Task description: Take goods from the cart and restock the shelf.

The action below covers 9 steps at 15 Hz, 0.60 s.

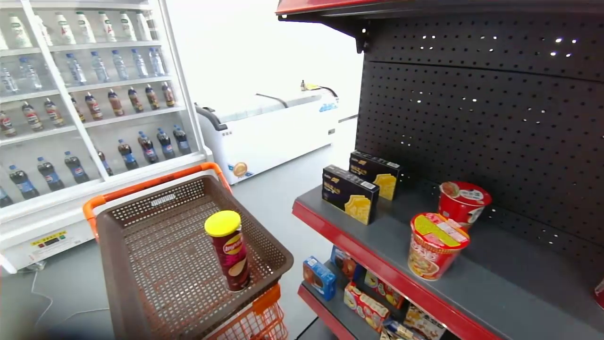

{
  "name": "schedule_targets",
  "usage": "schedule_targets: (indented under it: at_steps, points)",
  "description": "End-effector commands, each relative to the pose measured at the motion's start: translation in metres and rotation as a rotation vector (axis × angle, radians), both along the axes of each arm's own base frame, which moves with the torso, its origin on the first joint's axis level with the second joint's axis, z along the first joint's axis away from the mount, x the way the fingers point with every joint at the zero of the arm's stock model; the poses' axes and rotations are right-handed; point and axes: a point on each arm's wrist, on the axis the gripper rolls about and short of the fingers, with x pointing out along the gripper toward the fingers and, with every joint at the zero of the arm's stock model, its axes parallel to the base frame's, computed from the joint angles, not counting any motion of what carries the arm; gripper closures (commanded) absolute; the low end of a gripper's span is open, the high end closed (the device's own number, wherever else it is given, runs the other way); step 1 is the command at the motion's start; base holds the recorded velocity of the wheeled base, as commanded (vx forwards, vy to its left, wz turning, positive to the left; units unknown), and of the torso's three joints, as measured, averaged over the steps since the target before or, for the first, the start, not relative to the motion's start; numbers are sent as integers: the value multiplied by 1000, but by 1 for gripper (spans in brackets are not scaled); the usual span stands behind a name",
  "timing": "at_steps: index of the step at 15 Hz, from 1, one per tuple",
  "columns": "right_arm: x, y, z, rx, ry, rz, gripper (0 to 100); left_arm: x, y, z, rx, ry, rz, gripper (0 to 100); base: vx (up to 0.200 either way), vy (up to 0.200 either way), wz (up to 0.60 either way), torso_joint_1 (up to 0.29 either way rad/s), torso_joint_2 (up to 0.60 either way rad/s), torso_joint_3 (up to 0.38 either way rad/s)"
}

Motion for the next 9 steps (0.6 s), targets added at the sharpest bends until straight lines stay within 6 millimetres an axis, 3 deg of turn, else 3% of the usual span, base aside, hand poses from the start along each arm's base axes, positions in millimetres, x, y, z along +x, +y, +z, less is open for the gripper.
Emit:
schedule_targets:
  at_steps: [1, 5, 6, 7, 8, 9]
  points:
    - [0, 0, 0, 0, 0, 0, 0, 0, 0, 0, 4, 3, -4, 0, 0, 0, 0, 0, 0, 0]
    - [0, 0, 0, 0, 0, 0, 0, 1, 0, 0, 30, 11, -1, 0, 0, 0, 0, 0, 0, 0]
    - [0, 0, 0, 0, 0, 0, 0, -1, 0, 18, 51, -8, -12, 0, 0, 0, 0, 0, 0, 0]
    - [0, 0, 0, 0, 0, 0, 0, 7, -1, 70, 72, 36, -38, 0, 0, 0, 0, 0, 0, 0]
    - [0, 0, 0, 0, 0, 0, 0, 11, -1, 76, 72, 63, -42, 0, 0, 0, 0, 0, 0, 0]
    - [0, 0, 0, 0, 0, 0, 0, 43, -2, 92, -8, 191, -71, 0, 0, 0, 0, 0, 0, 0]
